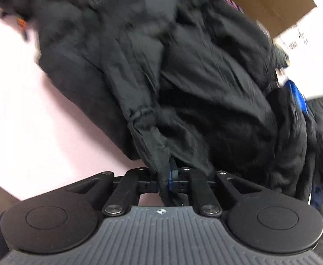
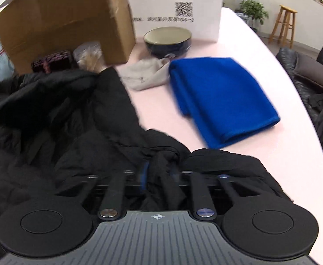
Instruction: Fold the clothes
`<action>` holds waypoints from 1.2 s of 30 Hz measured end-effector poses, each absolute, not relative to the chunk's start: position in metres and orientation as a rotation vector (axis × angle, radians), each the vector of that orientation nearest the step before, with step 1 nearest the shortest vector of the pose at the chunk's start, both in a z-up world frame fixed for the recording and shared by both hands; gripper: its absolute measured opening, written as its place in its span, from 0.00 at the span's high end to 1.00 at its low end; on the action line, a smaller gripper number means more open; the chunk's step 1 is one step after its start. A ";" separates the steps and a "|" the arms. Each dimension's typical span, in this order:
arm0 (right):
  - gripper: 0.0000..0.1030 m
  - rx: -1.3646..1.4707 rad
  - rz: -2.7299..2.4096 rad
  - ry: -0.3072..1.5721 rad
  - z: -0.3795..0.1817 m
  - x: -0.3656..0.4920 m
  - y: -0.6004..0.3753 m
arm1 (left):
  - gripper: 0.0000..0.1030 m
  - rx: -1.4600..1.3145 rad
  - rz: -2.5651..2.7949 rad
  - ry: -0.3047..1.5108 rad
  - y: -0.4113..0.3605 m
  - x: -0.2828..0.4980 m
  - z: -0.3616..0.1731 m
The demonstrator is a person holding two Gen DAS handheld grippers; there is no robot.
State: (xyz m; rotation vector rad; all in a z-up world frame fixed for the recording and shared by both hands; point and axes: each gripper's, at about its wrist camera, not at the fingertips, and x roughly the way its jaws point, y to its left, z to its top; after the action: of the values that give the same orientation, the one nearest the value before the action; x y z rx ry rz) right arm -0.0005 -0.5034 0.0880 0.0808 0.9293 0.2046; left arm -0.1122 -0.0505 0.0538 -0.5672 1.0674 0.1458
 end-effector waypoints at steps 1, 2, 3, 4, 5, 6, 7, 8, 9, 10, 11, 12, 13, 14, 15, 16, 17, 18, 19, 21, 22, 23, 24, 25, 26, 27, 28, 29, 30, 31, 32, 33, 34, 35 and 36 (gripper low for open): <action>0.92 0.091 0.225 0.921 0.091 -0.006 -0.499 | 0.96 -0.562 0.178 1.050 -0.043 -0.116 0.058; 0.92 0.094 0.248 0.911 0.095 -0.012 -0.493 | 0.96 -0.541 0.255 1.022 -0.026 -0.123 0.068; 0.92 0.096 0.273 0.900 0.100 -0.018 -0.487 | 0.96 -0.520 0.332 0.993 -0.009 -0.131 0.077; 0.92 0.098 0.298 0.889 0.104 -0.024 -0.480 | 0.97 -0.497 0.381 0.978 0.000 -0.134 0.083; 0.92 0.111 0.330 0.878 0.109 -0.031 -0.472 | 0.97 -0.445 0.464 0.951 0.017 -0.141 0.093; 0.92 0.128 0.365 0.868 0.115 -0.038 -0.463 | 0.97 -0.385 0.556 0.914 0.037 -0.148 0.106; 0.92 0.136 0.384 0.864 0.118 -0.042 -0.457 | 0.97 -0.324 0.646 0.876 0.057 -0.156 0.120; 0.93 0.135 0.405 0.865 0.120 -0.049 -0.449 | 0.97 -0.295 0.689 0.859 0.065 -0.159 0.126; 0.93 0.132 0.428 0.865 0.122 -0.056 -0.440 | 0.96 -0.229 0.776 0.824 0.083 -0.163 0.141; 0.94 0.128 0.438 0.868 0.122 -0.061 -0.434 | 0.96 -0.177 0.824 0.805 0.093 -0.164 0.150; 0.94 0.111 0.438 0.866 0.122 -0.070 -0.426 | 0.96 -0.127 0.864 0.794 0.099 -0.163 0.155; 0.94 0.103 0.425 0.863 0.122 -0.077 -0.423 | 0.96 -0.077 0.903 0.783 0.106 -0.161 0.160; 0.94 0.105 0.409 0.862 0.121 -0.081 -0.422 | 0.96 -0.028 0.914 0.819 0.111 -0.157 0.157; 0.94 0.111 0.371 0.859 0.119 -0.086 -0.423 | 0.95 0.001 0.910 0.865 0.112 -0.151 0.153; 0.95 0.110 0.317 0.854 0.118 -0.090 -0.427 | 0.94 0.016 0.892 0.888 0.108 -0.147 0.149; 0.95 0.108 0.261 0.848 0.117 -0.094 -0.431 | 0.91 0.031 0.875 0.911 0.104 -0.143 0.146; 0.95 0.107 0.177 0.841 0.118 -0.101 -0.442 | 0.80 0.063 0.843 0.924 0.096 -0.139 0.145; 0.95 0.108 0.085 0.832 0.120 -0.107 -0.454 | 0.63 0.089 0.822 0.907 0.086 -0.136 0.146; 0.95 0.102 0.010 0.829 0.120 -0.113 -0.465 | 0.53 0.115 0.801 0.890 0.076 -0.133 0.148; 0.95 0.087 -0.129 0.826 0.121 -0.123 -0.488 | 0.21 0.159 0.750 0.819 0.056 -0.128 0.157; 0.95 0.088 -0.186 0.824 0.121 -0.127 -0.498 | 0.20 0.178 0.721 0.766 0.047 -0.126 0.165; 0.95 0.099 -0.253 0.820 0.119 -0.132 -0.508 | 0.20 0.184 0.699 0.734 0.036 -0.117 0.171; 0.95 0.119 -0.319 0.816 0.116 -0.138 -0.520 | 0.20 0.190 0.676 0.702 0.025 -0.107 0.176; 0.95 0.148 -0.359 0.817 0.113 -0.143 -0.529 | 0.20 0.185 0.662 0.688 0.022 -0.109 0.180; 0.94 0.178 -0.393 0.820 0.110 -0.147 -0.536 | 0.20 0.158 0.612 0.656 0.017 -0.106 0.188; 0.86 0.217 -0.423 0.815 0.110 -0.151 -0.541 | 0.20 0.114 0.553 0.628 0.012 -0.103 0.197; 0.71 0.238 -0.451 0.794 0.112 -0.154 -0.543 | 0.20 0.098 0.533 0.614 0.013 -0.101 0.196; 0.61 0.252 -0.480 0.770 0.114 -0.156 -0.545 | 0.20 0.078 0.482 0.591 0.010 -0.095 0.201; 0.46 0.246 -0.526 0.727 0.121 -0.160 -0.544 | 0.20 0.058 0.431 0.569 0.007 -0.090 0.207; 0.39 0.233 -0.575 0.678 0.129 -0.164 -0.542 | 0.20 0.039 0.380 0.546 0.004 -0.085 0.213; 0.37 0.212 -0.616 0.627 0.139 -0.166 -0.542 | 0.19 0.043 0.336 0.528 0.002 -0.074 0.215; 0.35 0.198 -0.638 0.572 0.150 -0.166 -0.542 | 0.18 0.047 0.291 0.510 -0.001 -0.063 0.218; 0.35 0.195 -0.640 0.548 0.156 -0.165 -0.543 | 0.17 0.045 0.238 0.493 -0.007 -0.044 0.218; 0.35 0.192 -0.624 0.515 0.166 -0.161 -0.541 | 0.17 0.043 0.186 0.476 -0.012 -0.024 0.219; 0.35 0.193 -0.604 0.493 0.172 -0.156 -0.538 | 0.17 0.036 0.151 0.479 -0.015 -0.008 0.216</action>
State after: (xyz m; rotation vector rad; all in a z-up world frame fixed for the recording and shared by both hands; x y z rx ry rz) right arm -0.1557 -0.5376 0.1721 0.1926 0.4932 -0.6040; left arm -0.0078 -0.0145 0.2164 0.0356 0.4788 0.1511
